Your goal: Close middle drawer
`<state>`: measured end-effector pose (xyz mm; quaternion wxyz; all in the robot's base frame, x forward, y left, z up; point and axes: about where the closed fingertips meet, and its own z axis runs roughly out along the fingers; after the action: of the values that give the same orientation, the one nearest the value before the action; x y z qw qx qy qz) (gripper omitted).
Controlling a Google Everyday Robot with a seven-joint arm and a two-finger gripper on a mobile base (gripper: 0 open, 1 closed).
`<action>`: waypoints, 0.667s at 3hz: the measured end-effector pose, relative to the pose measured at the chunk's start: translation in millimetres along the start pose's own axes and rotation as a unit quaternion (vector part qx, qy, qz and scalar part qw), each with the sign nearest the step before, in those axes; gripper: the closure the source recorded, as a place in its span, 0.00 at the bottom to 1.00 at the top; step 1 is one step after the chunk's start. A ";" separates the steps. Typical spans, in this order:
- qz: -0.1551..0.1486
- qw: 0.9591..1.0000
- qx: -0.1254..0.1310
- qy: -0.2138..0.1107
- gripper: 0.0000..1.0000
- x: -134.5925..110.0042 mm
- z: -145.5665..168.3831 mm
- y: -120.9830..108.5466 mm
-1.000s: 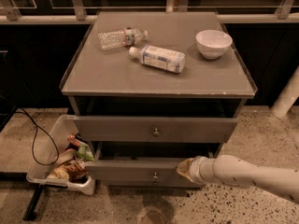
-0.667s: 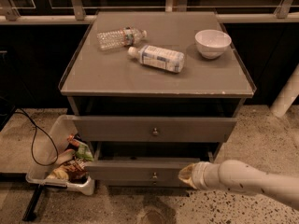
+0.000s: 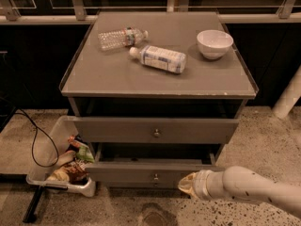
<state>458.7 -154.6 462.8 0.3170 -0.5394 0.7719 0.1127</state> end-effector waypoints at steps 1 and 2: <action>0.005 1.000 -0.001 0.007 1.00 5.5 17.5 -13.3; 0.020 1.000 0.002 0.019 1.00 22.2 39.9 -35.9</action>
Offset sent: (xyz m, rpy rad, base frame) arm 0.0765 -0.0287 -0.0679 -0.0423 0.0565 -0.0872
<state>501.1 -165.0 424.4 0.3008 -0.5252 0.7888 0.1071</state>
